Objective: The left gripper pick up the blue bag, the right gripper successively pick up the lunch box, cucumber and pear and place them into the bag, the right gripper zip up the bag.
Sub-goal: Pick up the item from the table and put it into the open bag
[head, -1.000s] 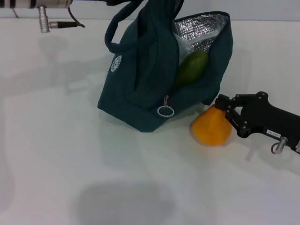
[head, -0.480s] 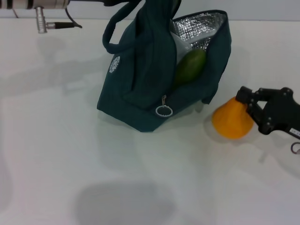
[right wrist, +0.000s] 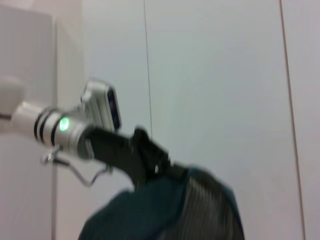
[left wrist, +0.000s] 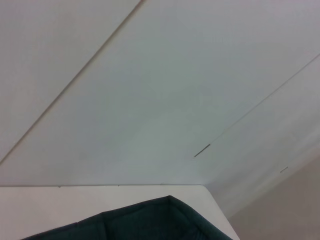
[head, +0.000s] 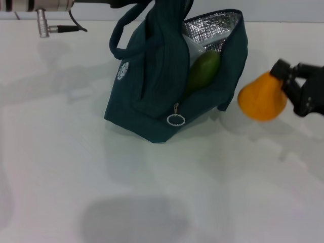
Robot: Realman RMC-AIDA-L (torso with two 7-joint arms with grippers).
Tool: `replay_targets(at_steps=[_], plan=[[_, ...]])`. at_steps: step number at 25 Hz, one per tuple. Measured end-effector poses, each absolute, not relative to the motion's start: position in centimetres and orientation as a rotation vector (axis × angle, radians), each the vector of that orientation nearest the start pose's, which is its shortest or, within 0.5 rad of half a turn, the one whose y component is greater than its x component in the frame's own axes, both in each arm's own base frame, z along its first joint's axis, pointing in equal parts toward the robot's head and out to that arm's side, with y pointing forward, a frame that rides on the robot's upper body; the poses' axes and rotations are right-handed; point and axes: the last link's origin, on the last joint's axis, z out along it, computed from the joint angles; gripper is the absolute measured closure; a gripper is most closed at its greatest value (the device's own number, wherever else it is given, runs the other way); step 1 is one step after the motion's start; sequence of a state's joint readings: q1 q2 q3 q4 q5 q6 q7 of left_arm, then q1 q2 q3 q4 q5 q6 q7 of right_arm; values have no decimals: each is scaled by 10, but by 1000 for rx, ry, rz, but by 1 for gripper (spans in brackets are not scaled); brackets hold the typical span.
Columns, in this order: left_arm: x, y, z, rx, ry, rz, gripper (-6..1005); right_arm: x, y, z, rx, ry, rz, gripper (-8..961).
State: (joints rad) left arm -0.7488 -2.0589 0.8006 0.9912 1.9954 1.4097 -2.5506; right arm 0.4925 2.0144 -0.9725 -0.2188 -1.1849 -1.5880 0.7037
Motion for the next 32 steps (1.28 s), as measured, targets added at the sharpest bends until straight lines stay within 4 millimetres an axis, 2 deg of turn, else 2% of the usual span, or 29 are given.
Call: replay_targets(at_steps=[10,12,14,19,23,32], plan=[[-143,418,53,-2416,-1484,-818,927,219,336,27,-2198,34,1346,908],[-141,417,52,-2423,-1481,-816,927,215,339,30,-2188,14,1357,907],[-140,418,52,-2426,-1481,-816,927,200,348,39,-2172,-53,1375,907],[-137,418,52,-2428,-1486,-828,927,181,366,41,-2172,-97,1364,905],[-131,418,52,-2439,-1487,-844,927,172,376,30,-2219,-87,1321,904],[-124,420,51,-2454,-1482,-845,927,163,374,-13,-2400,-33,1227,902]])
